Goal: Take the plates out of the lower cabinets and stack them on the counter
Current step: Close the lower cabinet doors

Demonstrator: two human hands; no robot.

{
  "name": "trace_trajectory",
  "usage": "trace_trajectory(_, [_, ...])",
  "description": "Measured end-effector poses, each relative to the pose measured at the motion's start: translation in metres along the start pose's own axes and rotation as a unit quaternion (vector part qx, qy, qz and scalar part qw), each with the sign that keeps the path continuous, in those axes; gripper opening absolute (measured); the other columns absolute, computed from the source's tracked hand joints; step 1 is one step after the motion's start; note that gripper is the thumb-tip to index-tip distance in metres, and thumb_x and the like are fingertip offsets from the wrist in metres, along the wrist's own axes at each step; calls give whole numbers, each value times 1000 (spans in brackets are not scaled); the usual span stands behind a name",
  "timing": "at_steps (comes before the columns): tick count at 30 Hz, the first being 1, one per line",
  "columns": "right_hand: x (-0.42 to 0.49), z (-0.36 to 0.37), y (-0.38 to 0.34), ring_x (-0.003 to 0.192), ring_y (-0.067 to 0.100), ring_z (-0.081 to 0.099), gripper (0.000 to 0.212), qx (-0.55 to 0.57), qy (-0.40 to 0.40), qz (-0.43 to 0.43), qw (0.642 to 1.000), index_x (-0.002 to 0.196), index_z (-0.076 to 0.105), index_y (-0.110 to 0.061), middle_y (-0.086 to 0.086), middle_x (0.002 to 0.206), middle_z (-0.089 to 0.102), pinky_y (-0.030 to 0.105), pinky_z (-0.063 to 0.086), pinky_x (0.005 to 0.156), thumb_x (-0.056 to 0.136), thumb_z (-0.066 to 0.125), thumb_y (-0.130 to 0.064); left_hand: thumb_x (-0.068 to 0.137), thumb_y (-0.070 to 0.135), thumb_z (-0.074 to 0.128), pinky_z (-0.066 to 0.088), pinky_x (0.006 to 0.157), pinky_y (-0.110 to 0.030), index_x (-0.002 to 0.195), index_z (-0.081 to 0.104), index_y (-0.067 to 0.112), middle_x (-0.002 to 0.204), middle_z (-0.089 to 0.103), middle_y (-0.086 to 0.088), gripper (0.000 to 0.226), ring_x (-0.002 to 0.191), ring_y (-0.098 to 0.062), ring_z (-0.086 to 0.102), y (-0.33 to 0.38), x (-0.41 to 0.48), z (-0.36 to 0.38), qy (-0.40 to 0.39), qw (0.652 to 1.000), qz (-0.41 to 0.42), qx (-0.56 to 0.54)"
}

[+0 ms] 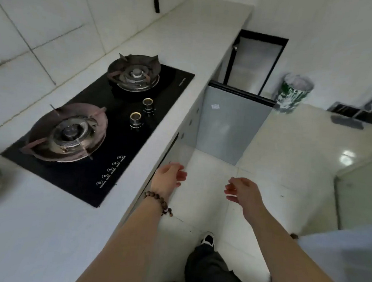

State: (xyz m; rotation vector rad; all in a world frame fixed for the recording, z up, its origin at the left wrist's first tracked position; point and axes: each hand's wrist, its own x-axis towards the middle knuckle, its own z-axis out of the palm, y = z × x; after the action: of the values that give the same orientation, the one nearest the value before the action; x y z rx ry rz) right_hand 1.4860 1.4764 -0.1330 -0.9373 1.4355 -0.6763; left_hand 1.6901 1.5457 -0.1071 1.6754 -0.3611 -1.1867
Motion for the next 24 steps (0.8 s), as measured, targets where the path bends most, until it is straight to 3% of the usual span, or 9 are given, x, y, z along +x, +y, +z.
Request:
trace_trajectory(8, [45,-100,5,67,23,64,13,64,98,29,993,85,64,-5,12,78,65,35,55,66,91,57,-14,96,30,47,50,72,-29,87,68,14,79,72,-3,27,75,-14,67,-1,40,128,-126,988,-3,86])
trace_trajectory(24, [198,-289,-51,63,17,68,12,102,208,46,972,83,64,-7,7,74,67,32,56,61,88,57,-16,95,26,47,52,81,-35,92,68,8,81,71,-7,28,77,-19,67,35,131,380,-190,969,-20,154])
